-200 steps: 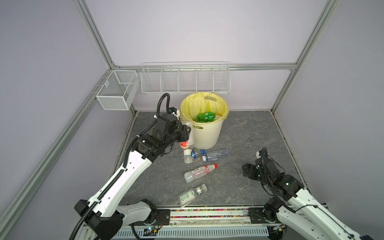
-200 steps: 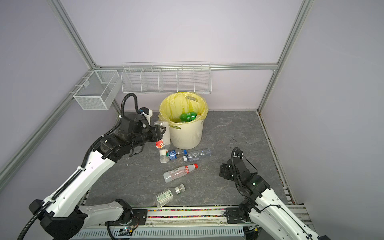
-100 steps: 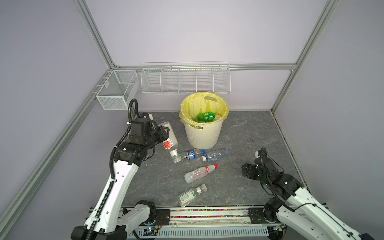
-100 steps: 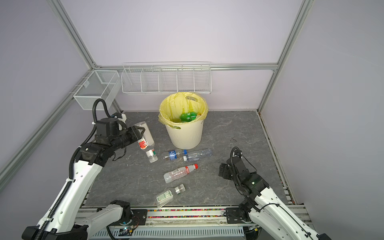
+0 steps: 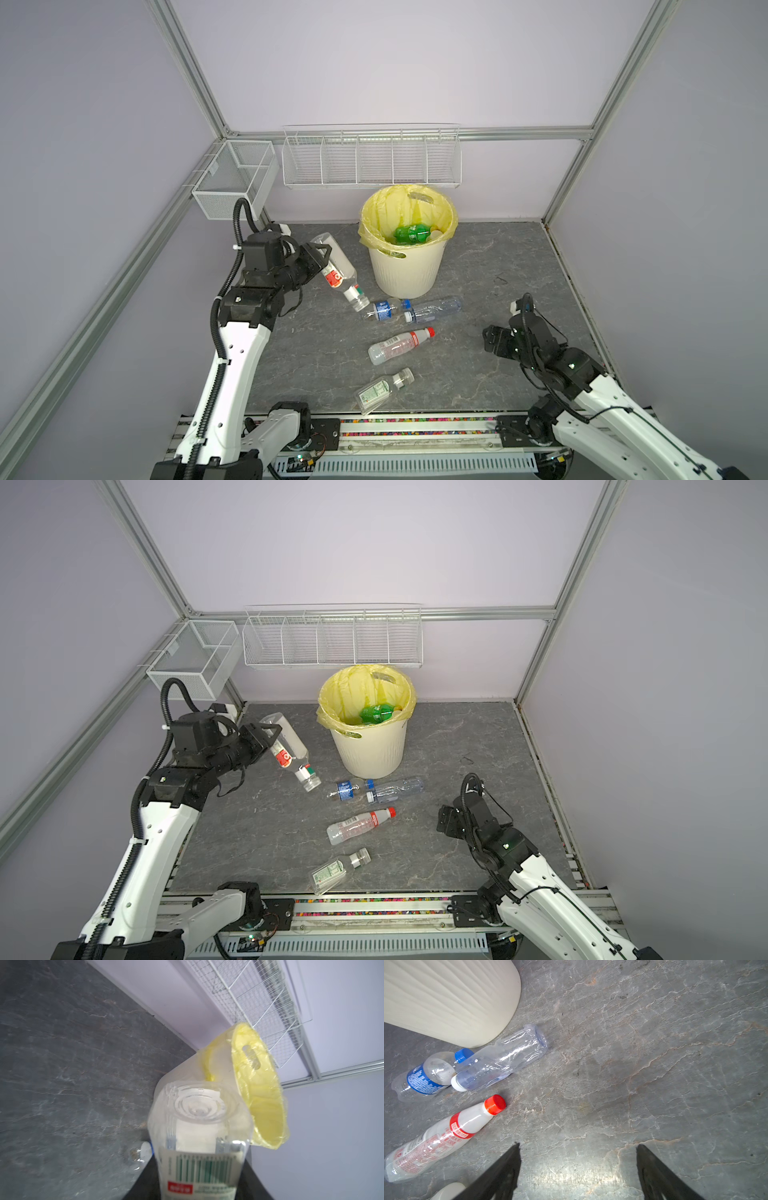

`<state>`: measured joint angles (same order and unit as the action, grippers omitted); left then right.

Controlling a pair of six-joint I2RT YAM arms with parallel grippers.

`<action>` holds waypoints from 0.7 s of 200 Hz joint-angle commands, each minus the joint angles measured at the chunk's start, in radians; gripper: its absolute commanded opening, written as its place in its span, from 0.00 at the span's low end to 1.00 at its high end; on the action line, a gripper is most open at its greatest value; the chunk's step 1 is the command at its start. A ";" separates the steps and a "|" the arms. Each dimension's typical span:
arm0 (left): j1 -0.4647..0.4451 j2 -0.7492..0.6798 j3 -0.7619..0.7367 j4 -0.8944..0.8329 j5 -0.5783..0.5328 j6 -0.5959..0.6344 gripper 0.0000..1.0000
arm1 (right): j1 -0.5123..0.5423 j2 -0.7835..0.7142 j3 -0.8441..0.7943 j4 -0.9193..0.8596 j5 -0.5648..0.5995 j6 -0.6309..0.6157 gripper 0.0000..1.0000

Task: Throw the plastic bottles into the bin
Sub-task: 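Carry the green-label bottle with the left gripper up over the bin, then open the left gripper to drop the green-label bottle into the bin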

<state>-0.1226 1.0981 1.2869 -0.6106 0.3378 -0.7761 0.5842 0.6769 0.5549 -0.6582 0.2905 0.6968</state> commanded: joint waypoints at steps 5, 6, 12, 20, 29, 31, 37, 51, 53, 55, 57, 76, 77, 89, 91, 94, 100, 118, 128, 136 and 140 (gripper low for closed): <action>0.001 0.087 0.130 0.188 0.091 -0.124 0.40 | -0.003 -0.016 -0.007 0.004 0.006 0.009 0.88; 0.000 0.091 0.134 0.191 0.090 -0.126 0.40 | -0.004 -0.016 -0.007 0.004 0.007 0.008 0.88; -0.008 0.121 0.169 0.204 0.089 -0.139 0.40 | -0.003 -0.020 -0.007 0.002 0.009 0.008 0.88; -0.024 0.165 0.224 0.214 0.085 -0.149 0.40 | -0.003 -0.025 -0.007 -0.001 0.012 0.008 0.88; -0.054 0.222 0.296 0.219 0.071 -0.146 0.40 | -0.003 -0.029 -0.006 -0.004 0.013 0.007 0.88; -0.064 0.234 0.314 0.219 0.066 -0.144 0.40 | -0.003 -0.029 -0.007 -0.004 0.013 0.007 0.88; -0.090 0.282 0.373 0.211 0.050 -0.129 0.40 | -0.003 -0.031 -0.007 -0.003 0.013 0.007 0.88; -0.157 0.404 0.531 0.172 0.012 -0.106 0.40 | -0.003 -0.031 -0.006 -0.006 0.012 0.009 0.88; -0.165 0.425 0.554 0.173 0.011 -0.105 0.40 | -0.004 -0.030 -0.006 -0.008 0.012 0.011 0.88; -0.176 0.440 0.571 0.173 0.011 -0.105 0.40 | -0.003 -0.030 -0.006 -0.008 0.011 0.012 0.88; -0.182 0.461 0.590 0.176 0.009 -0.105 0.40 | -0.003 -0.030 -0.006 -0.010 0.010 0.012 0.88; -0.258 0.636 0.782 0.143 -0.062 -0.065 0.47 | -0.003 -0.033 -0.004 -0.017 0.007 0.020 0.88; -0.260 0.646 0.797 0.135 -0.067 -0.059 0.48 | -0.003 -0.034 -0.003 -0.019 0.007 0.021 0.88; -0.275 0.752 0.930 0.055 -0.100 -0.023 0.63 | -0.003 -0.040 0.000 -0.026 0.009 0.024 0.88; -0.273 0.764 0.947 0.047 -0.098 -0.021 0.65 | -0.003 -0.042 -0.001 -0.028 0.009 0.025 0.88; -0.272 0.780 0.968 0.036 -0.094 -0.019 0.83 | -0.003 -0.044 0.000 -0.029 0.010 0.027 0.88; -0.270 0.802 1.004 0.019 -0.097 -0.017 1.00 | -0.003 -0.050 0.002 -0.033 0.010 0.031 0.88; -0.276 0.791 1.045 0.003 -0.127 0.025 1.00 | -0.003 -0.067 0.002 -0.034 0.007 0.038 0.88; -0.276 0.771 1.067 -0.019 -0.147 0.045 1.00 | -0.004 -0.071 0.004 -0.038 0.008 0.038 0.88; -0.273 0.759 1.097 -0.050 -0.159 0.062 1.00 | -0.004 -0.073 0.006 -0.039 0.009 0.038 0.88; -0.268 0.755 1.113 -0.067 -0.159 0.069 1.00 | -0.003 -0.071 0.006 -0.040 0.009 0.037 0.88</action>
<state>-0.4011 1.9228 2.2745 -0.5926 0.2379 -0.7803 0.5842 0.6163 0.5549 -0.6754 0.2913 0.7113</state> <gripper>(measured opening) 0.998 0.883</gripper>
